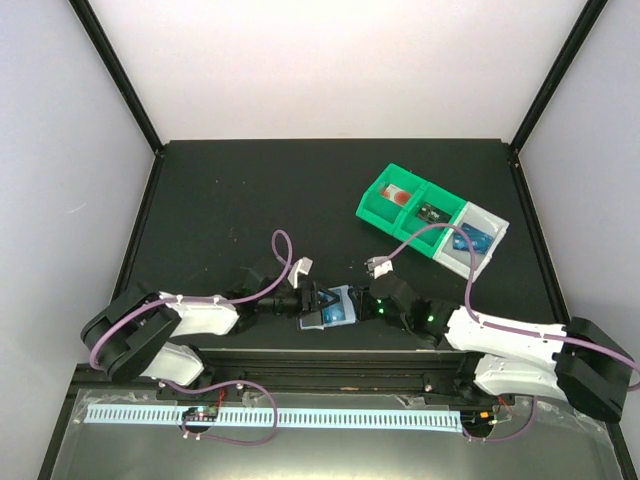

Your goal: Take the credit cards out of the card holder

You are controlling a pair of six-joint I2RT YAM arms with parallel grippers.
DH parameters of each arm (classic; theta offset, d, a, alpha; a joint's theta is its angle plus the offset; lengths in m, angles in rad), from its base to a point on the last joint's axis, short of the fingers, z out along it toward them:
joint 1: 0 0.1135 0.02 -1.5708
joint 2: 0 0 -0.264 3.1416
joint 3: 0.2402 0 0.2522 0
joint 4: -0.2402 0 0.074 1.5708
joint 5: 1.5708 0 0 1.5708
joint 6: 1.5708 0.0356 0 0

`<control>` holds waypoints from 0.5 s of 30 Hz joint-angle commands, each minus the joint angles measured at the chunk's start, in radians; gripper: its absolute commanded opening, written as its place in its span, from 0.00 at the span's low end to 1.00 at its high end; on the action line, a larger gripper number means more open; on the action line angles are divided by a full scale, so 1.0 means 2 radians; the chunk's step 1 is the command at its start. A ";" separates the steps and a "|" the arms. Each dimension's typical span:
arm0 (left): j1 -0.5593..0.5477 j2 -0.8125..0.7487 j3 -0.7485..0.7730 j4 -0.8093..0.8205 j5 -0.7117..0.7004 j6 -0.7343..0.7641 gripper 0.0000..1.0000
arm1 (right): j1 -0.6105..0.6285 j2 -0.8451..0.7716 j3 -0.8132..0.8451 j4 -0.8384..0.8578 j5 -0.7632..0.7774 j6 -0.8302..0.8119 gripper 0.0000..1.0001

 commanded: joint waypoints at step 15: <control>0.012 -0.069 -0.016 -0.099 -0.079 0.048 0.49 | -0.027 0.049 0.033 0.016 -0.072 -0.051 0.27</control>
